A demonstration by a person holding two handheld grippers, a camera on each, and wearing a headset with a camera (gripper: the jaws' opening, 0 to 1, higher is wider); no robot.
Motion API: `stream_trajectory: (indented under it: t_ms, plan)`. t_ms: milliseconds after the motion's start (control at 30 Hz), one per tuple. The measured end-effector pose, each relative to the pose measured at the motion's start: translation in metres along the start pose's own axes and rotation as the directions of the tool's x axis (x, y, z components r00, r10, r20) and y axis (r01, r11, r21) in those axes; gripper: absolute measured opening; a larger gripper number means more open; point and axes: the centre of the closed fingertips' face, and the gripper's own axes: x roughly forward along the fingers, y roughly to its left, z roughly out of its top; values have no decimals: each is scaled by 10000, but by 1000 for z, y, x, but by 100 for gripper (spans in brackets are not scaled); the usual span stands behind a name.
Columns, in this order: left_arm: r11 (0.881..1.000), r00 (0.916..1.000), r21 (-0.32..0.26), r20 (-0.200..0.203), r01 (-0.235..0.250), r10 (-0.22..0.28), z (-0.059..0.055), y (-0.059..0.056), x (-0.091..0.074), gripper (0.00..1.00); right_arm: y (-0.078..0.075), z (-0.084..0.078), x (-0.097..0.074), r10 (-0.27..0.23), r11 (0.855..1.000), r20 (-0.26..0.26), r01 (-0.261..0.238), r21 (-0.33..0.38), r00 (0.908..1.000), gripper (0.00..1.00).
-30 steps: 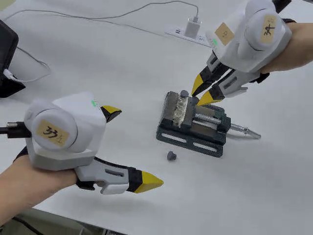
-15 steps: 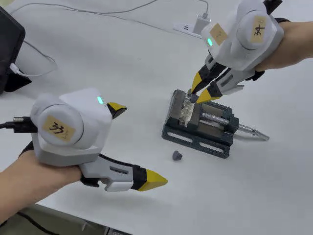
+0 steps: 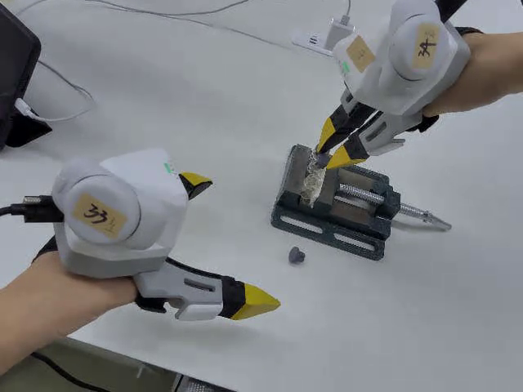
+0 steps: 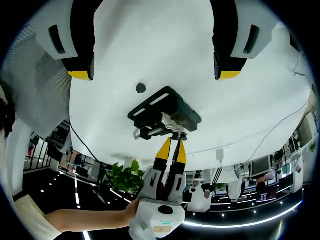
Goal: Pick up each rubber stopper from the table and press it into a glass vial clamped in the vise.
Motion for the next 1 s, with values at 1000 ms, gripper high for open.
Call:
stream_trajectory:
  t_ms: [1000]
  plan:
    - [9998,10000,-172,-41,-36,36,-7,3,0,97,-6,-2,6,328,9840,-641,-210,1768,9974,4]
